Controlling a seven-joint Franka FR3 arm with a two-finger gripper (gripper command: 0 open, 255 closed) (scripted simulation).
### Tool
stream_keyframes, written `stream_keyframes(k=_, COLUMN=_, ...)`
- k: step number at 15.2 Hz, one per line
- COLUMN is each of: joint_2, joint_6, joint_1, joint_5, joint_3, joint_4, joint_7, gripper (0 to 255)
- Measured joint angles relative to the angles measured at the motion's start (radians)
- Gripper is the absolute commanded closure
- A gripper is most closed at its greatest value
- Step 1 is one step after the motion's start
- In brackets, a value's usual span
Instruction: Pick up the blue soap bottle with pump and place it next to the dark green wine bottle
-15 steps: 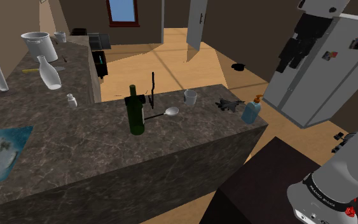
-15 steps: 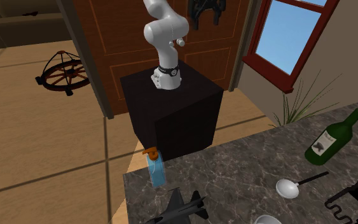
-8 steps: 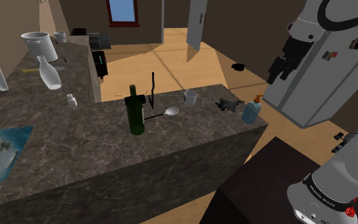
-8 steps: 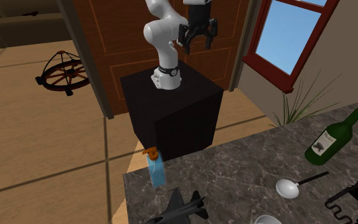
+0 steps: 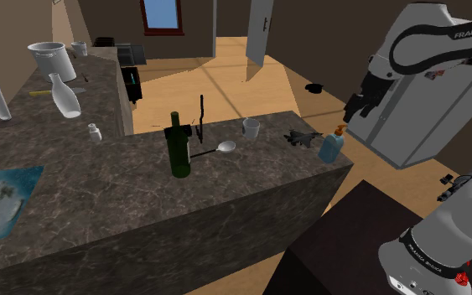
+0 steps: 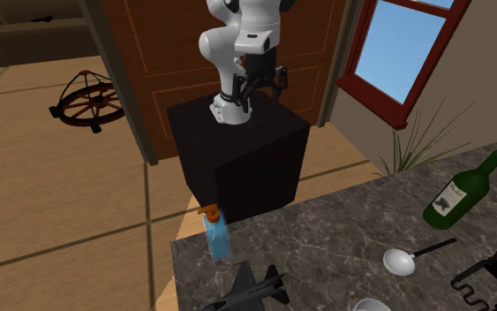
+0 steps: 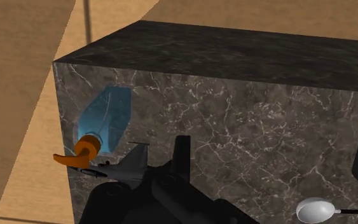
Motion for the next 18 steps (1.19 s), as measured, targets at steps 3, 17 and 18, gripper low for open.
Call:
stream_keyframes(k=3, joint_2=0.083, joint_6=0.112, joint_1=-0.019, joint_5=-0.015, joint_3=-0.044, joint_4=-0.017, joint_7=-0.027, gripper=0)
stream_keyframes(k=17, joint_2=0.623, joint_6=0.558, joint_1=-0.035, joint_5=0.219, joint_3=-0.218, joint_4=0.115, joint_7=-0.299, gripper=0)
stream_keyframes(k=18, joint_2=0.664, joint_6=0.581, joint_1=-0.045, joint_5=0.264, joint_3=-0.216, joint_4=0.132, joint_7=-0.338, gripper=0)
